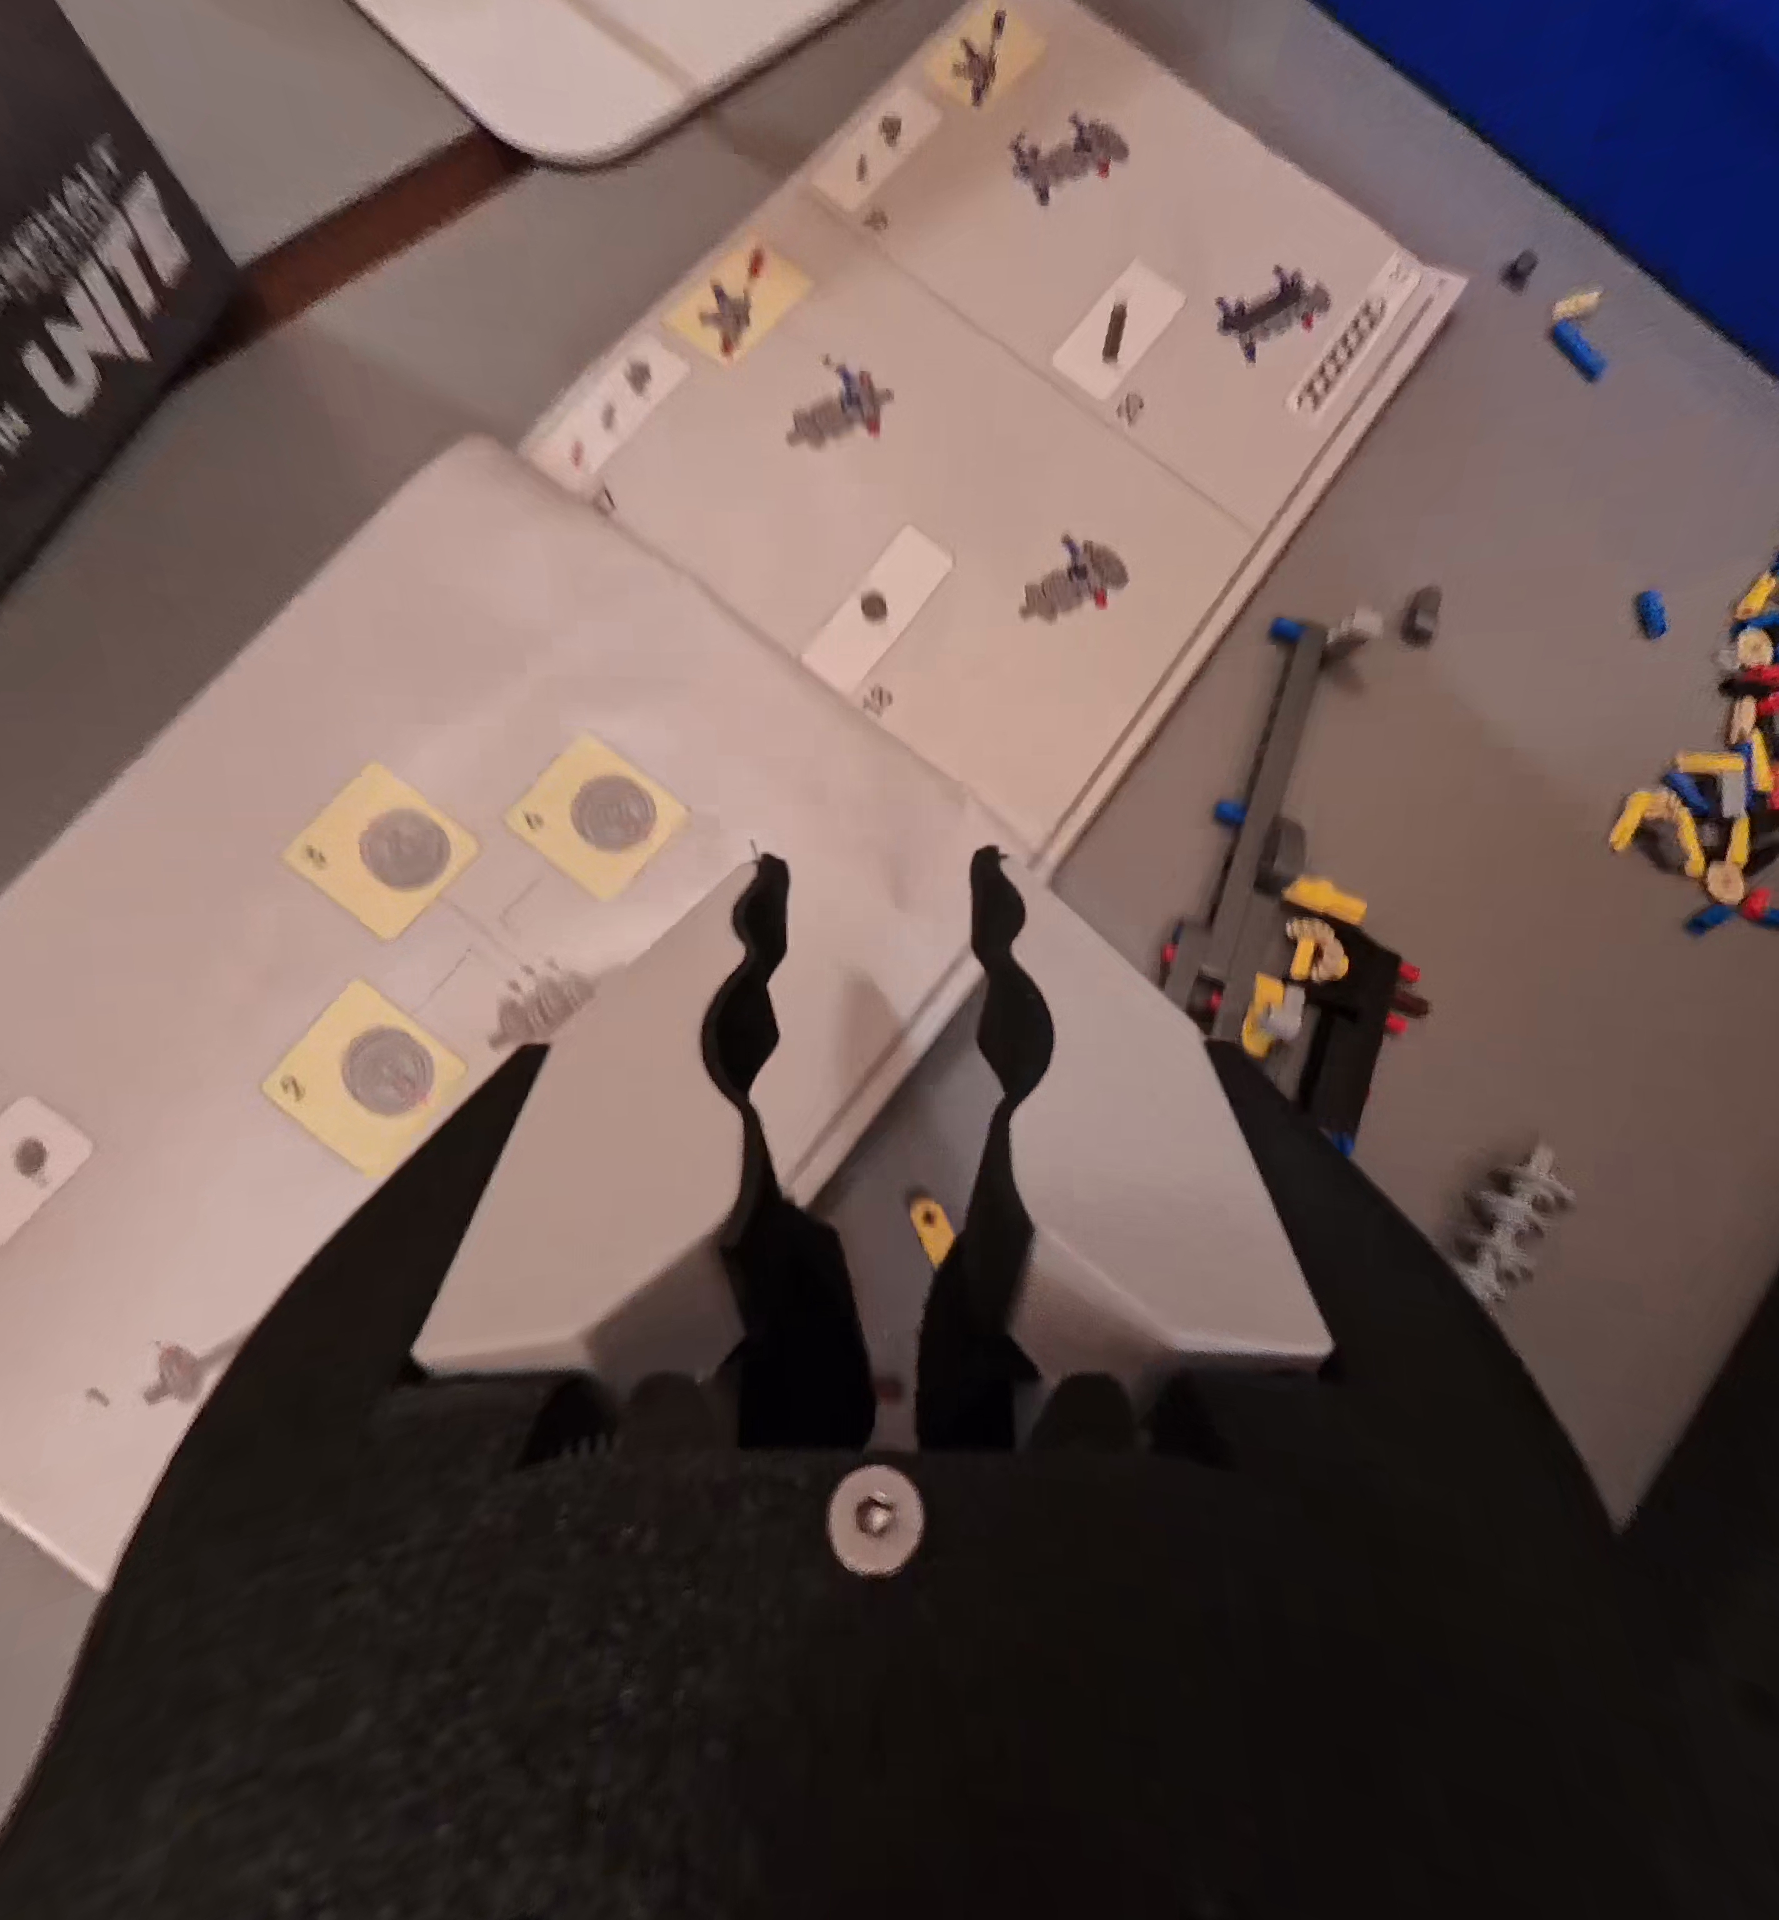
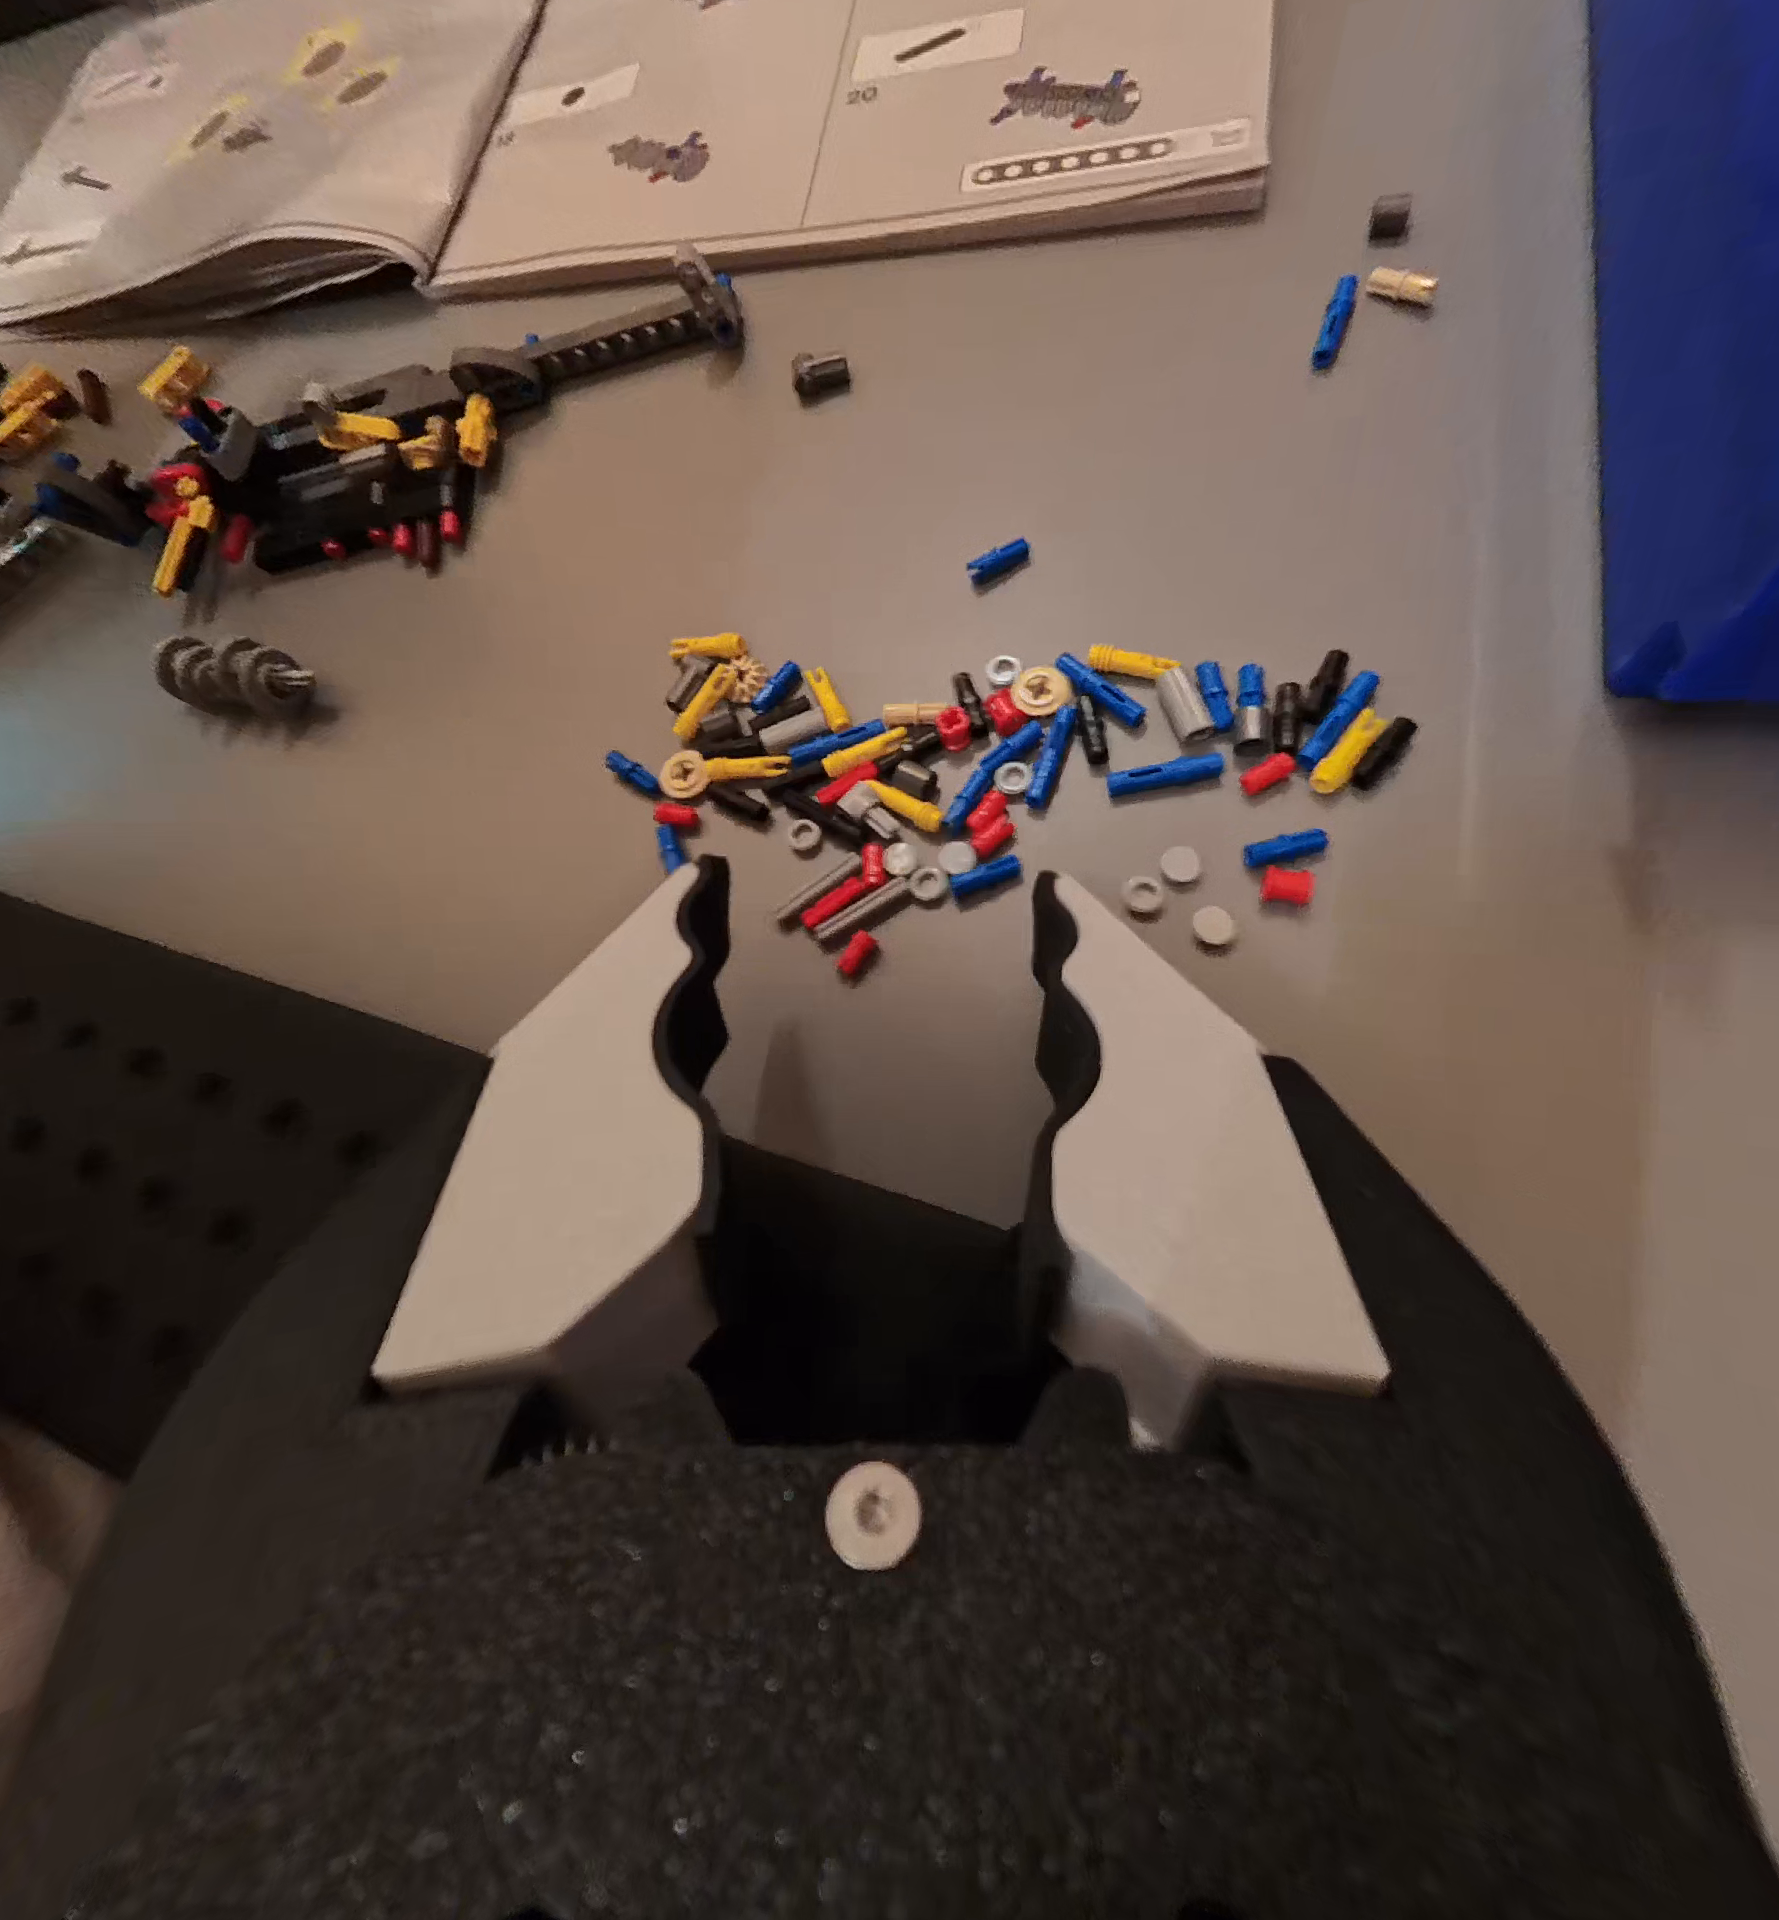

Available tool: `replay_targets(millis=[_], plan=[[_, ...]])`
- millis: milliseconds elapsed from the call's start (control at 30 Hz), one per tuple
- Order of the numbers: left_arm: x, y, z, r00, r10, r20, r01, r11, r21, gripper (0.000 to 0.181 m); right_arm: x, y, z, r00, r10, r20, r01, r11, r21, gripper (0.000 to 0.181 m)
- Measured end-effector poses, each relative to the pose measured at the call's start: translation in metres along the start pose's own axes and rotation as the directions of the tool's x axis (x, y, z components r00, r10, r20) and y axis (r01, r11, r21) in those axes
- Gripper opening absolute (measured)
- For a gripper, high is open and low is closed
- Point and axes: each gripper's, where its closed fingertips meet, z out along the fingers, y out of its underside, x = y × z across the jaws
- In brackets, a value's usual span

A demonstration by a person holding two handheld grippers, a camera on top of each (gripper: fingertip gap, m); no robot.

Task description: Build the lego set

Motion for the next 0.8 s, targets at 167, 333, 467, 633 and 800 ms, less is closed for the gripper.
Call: replay_targets(millis=[167,333,467,633,800], plan=[[-0.021,-0.037,0.009,0.993,-0.116,0.031,0.111,0.987,0.118,0.034,-0.009,0.002,0.007,0.998,0.059,0.007,-0.059,0.998,0.000,0.059],[-0.016,-0.036,0.024,0.995,-0.095,0.006,0.094,0.986,0.136,0.034,-0.002,-0.006,0.000,0.993,0.117,-0.005,-0.116,0.989,0.087,0.056],[-0.017,-0.028,0.032,0.998,-0.058,0.026,0.054,0.992,0.115,0.034,0.001,-0.007,-0.001,0.983,0.180,0.026,-0.182,0.979,0.095,0.054],[-0.014,-0.022,0.045,0.999,-0.048,0.018,0.047,0.995,0.089,0.034,-0.001,-0.003,0.003,0.991,0.130,-0.009,-0.129,0.990,0.059,0.053],[-0.009,-0.020,0.050,0.999,-0.048,0.006,0.047,0.994,0.103,0.034,0.000,-0.003,0.003,0.991,0.133,-0.020,-0.132,0.990,0.058,0.053]])
